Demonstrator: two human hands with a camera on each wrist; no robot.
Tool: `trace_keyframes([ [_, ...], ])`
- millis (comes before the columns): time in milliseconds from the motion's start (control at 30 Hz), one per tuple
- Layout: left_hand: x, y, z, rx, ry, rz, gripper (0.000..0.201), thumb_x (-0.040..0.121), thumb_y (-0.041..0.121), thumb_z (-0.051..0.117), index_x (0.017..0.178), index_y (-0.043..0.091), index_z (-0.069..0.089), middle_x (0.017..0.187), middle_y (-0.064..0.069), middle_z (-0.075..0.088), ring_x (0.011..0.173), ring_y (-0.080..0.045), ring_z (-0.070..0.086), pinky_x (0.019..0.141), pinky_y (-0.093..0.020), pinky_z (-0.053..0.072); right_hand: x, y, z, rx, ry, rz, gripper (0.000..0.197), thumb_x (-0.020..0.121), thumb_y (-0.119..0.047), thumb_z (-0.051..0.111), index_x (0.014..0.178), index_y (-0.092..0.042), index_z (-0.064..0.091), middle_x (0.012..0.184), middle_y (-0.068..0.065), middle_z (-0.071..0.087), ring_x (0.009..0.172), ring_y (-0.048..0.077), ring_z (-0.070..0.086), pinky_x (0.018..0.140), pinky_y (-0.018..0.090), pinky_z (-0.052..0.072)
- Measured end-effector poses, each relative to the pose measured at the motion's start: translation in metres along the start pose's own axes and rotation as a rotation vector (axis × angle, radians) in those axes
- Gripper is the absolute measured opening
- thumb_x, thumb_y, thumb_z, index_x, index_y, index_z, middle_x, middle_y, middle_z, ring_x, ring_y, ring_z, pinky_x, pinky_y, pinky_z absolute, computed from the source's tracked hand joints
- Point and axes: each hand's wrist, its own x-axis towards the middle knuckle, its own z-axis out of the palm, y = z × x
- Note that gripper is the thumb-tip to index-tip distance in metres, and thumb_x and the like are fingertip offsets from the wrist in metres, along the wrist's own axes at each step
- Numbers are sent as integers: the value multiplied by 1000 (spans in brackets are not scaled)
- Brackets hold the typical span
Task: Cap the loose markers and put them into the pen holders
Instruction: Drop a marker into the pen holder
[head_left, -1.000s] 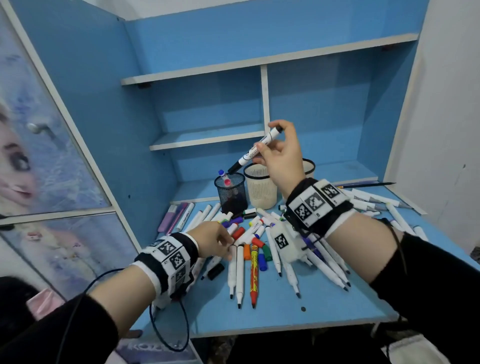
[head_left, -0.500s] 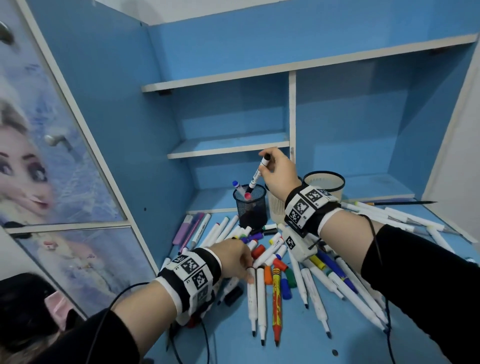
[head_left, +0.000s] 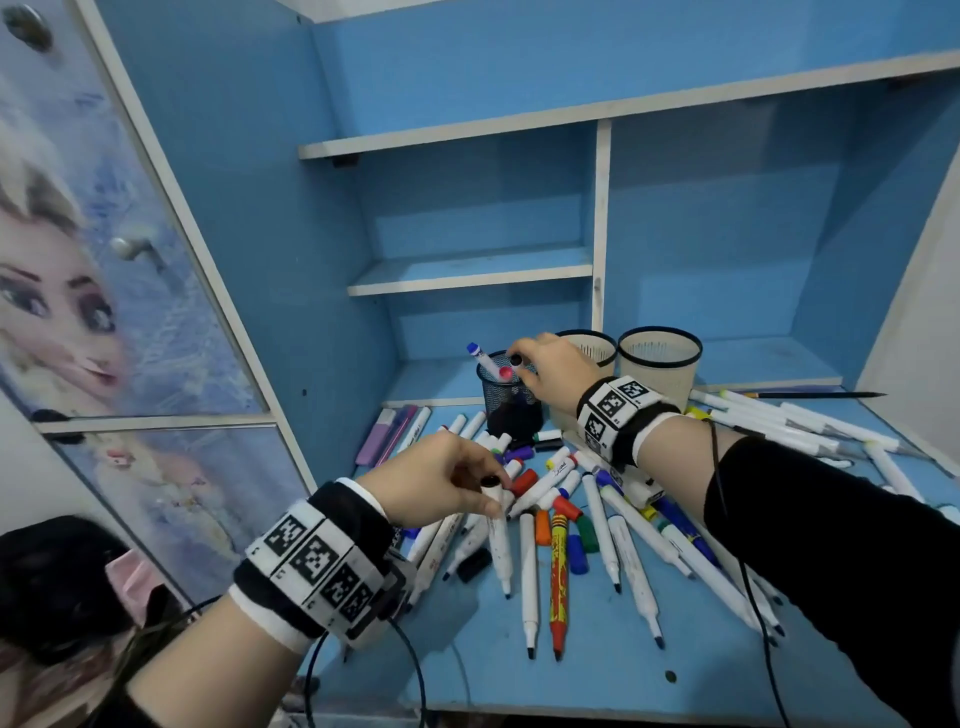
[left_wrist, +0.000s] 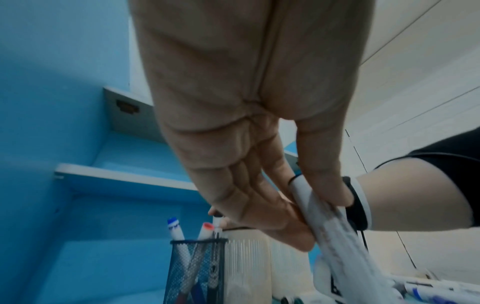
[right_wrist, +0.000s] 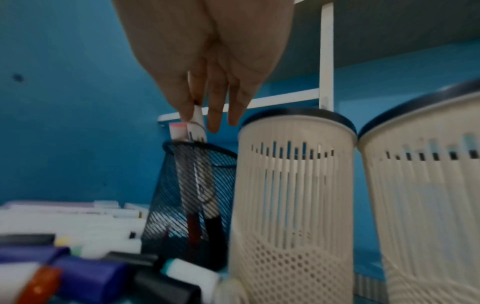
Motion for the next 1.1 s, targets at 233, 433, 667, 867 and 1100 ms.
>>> trace_keyframes([
  [233,-26,7,1,-141,276,10,15,79,10,74,93,15,70,61,13,51,54,3,52,64,-12,43,-27,-12,-30,95,-8,-58,27,88,-13,56,114,-15,63,114,6,63,112,21,53,94,29,39],
  [433,-39,-5,10,-418,593,-26,15,77,4,74,85,16,70,68,4,56,61,-5,54,66,-16,48,-88,-18,-53,99,-305,-118,23,89,-17,59,111,-19,65,113,-4,63,103,8,56,86,21,42],
  [667,-52,-25,15,-779,905,-35,15,80,-1,67,92,7,68,77,-3,70,65,-5,65,63,-12,52,-131,-4,-48,-260,-813,-257,28,91,-20,52,114,-29,65,116,-1,56,105,17,53,93,36,46],
  [867,-70,-45,17,-960,1078,-71,11,85,3,63,89,13,66,68,6,72,66,-5,68,64,-13,53,-128,-3,-49,-332,-811,-252,28,92,-23,52,119,-26,63,122,-1,56,108,16,52,94,32,46],
  [1100,-86,-57,17,-1047,1195,-78,9,86,6,62,92,13,64,85,-2,68,72,-4,69,75,-14,54,-125,-40,-34,-243,-822,-444,37,91,-28,57,127,-33,55,124,0,53,112,18,49,93,36,44],
])
